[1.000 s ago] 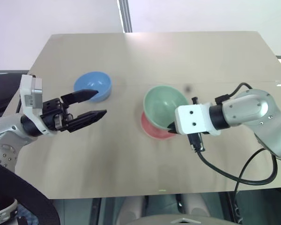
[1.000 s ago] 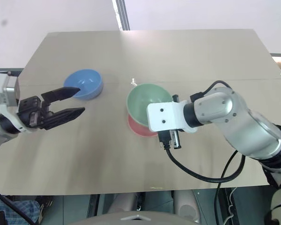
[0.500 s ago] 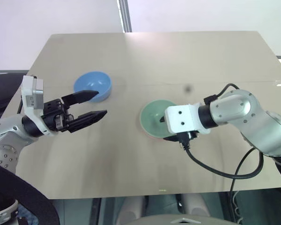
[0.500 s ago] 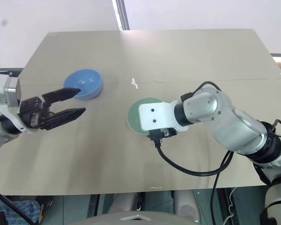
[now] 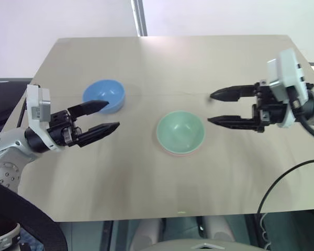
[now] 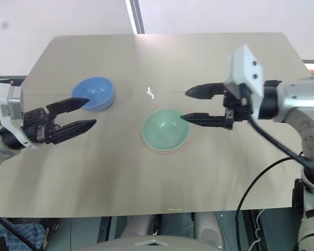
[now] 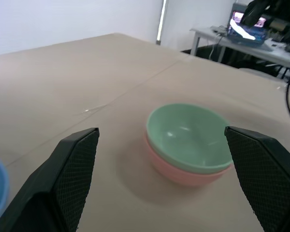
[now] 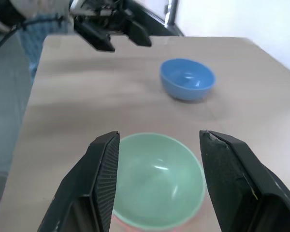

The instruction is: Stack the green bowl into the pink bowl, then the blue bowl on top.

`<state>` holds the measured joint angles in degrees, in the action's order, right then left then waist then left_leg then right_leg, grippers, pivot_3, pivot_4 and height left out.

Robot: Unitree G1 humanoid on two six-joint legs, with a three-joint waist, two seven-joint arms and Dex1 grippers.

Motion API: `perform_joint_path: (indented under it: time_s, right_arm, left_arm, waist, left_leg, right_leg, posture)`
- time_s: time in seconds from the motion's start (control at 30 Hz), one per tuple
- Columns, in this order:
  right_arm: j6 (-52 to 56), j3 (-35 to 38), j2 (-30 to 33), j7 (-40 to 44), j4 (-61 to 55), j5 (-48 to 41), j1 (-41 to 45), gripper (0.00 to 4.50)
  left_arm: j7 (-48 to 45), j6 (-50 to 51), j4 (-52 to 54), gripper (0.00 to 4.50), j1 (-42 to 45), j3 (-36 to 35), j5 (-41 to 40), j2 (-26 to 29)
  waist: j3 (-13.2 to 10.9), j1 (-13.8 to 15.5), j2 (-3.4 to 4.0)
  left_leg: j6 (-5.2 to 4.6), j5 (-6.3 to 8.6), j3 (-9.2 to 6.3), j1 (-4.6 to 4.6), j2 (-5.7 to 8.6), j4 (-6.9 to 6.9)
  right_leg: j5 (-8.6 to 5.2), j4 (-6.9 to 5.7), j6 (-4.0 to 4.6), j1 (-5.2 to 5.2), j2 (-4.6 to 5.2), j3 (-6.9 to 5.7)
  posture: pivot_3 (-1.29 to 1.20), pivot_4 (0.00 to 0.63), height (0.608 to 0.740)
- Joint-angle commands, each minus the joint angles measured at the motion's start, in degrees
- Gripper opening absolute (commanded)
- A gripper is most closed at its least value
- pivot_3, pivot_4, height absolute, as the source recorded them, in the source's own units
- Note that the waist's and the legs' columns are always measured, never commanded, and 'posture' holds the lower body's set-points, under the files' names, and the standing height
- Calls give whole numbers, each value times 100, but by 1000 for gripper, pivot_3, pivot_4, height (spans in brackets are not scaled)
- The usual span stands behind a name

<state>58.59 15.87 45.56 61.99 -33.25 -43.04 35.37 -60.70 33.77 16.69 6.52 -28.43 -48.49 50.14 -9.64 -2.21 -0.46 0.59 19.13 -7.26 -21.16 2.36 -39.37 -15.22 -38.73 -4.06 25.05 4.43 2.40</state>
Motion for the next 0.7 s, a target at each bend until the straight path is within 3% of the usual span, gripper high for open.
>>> perform_joint_path:
  time_s: [0.03, 0.13, 0.3, 0.4, 0.7]
  right_arm:
    - [-197, 963, 180, 16, 125, -376, -762, 2894]
    - [-415, 1156, 385, 26, 149, -309, -1326, 2894]
    - [-667, 1102, 448, -222, 121, -423, -1505, 2894]
    - [-750, 1041, 460, -368, 92, -500, -1503, 2894]
    - [-965, 972, 604, -608, 73, -640, -1521, 2894]
  left_arm:
    - [265, -248, -155, 4416, 151, 133, 466, 91]
    - [647, -246, -546, 4416, 472, 511, 1084, 253]
    - [1124, -713, -1677, 4416, 1412, 1230, 2238, 397]
    - [1002, -1521, -2368, 4416, 1759, 1723, 3018, 522]
    - [388, -2743, -3381, 4416, 2224, 2576, 4036, 572]
  waist:
    - [0, 23, 0]
    - [0, 27, 0]
    - [0, -1, 0]
    - [0, -16, 0]
    - [0, 0, -1]
  left_leg:
    - [0, 0, 4, 0, 2, 0]
    - [-1, 0, 9, 3, 10, -3]
    - [-1, -1, 17, 33, 24, -5]
    - [-1, -1, 16, 36, 25, -6]
    - [-1, 0, 8, 10, 30, -6]
  right_leg:
    - [0, -2, 0, 1, 1, 3]
    - [0, -10, 0, -1, 3, 7]
    - [0, -21, -1, -19, -2, 14]
    - [1, -18, -1, -24, -4, 13]
    - [0, -10, -1, -6, 6, 3]
  posture:
    - [0, 150, 740]
    - [0, 150, 740]
    - [0, 150, 740]
    - [0, 150, 740]
    - [0, 150, 740]
